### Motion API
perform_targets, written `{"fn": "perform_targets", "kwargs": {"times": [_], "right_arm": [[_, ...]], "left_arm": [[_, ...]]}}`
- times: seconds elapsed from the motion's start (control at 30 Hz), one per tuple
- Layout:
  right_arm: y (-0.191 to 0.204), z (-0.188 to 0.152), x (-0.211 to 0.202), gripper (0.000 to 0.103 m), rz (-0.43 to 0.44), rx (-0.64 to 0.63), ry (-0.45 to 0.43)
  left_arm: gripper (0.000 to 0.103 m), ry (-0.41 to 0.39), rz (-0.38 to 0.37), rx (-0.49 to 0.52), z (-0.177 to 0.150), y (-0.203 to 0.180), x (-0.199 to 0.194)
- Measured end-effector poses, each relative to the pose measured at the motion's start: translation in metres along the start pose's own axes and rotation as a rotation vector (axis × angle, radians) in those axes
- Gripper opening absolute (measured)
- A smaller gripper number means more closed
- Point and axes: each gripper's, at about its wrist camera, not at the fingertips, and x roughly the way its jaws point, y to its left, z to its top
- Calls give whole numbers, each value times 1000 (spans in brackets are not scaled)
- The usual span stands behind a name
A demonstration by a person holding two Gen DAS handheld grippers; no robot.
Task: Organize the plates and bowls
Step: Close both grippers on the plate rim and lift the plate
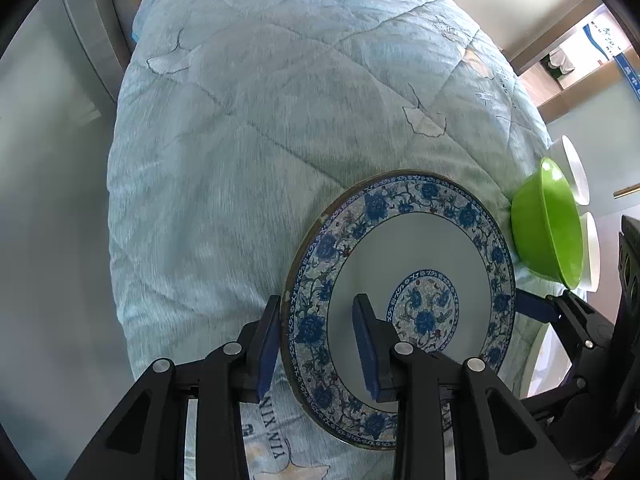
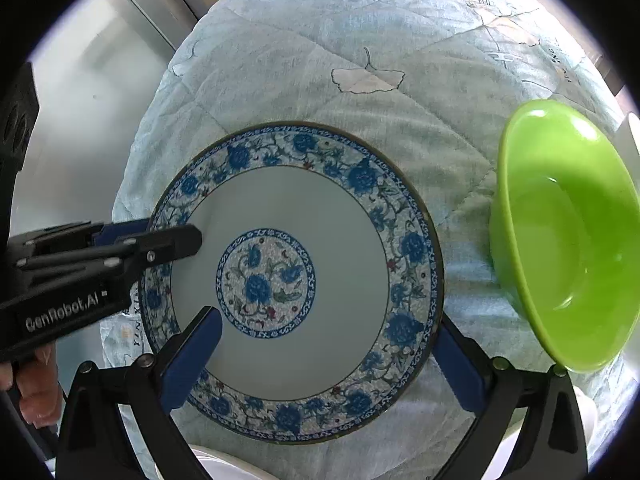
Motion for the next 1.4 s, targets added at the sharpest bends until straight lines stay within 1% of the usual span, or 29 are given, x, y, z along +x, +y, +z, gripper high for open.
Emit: {"fn": "perform_targets", "kwargs": {"times": [0.13, 0.27, 0.47, 0.6, 0.73, 0.9, 1.0, 1.13, 1.23, 1.4], "right_arm": [[5, 5, -4, 101, -9, -13, -9], [6, 5, -20, 101, -33, -36, -41], [17, -6, -42, 101, -39, -77, -70], [23, -15, -67, 101, -29, -91, -92], [29, -44, -100, 101, -20, -120, -105], [36, -74, -140, 101, -11, -142, -124], [40, -95, -162, 101, -13, -151, -131], [40, -132, -188, 101, -16, -148, -140], [41, -161, -199, 101, -21, -151, -125], [39, -207, -204, 101, -22, -146, -91]], "left_arm": [[32, 4, -20, -29, -7, 0, -6], [32, -23, -28, -61, -19, -1, -23], [32, -76, 23, -80, -38, -11, -65], [32, -98, 52, -90, -58, -23, -99], [32, -141, 81, -98, -88, -37, -141], [32, -160, 65, -115, -130, -53, -181], [32, -174, 69, -115, -157, -69, -204], [32, -177, 71, -112, -193, -90, -223], [32, -174, 81, -108, -228, -107, -234], [32, -151, 83, -124, -285, -121, -233]]}}
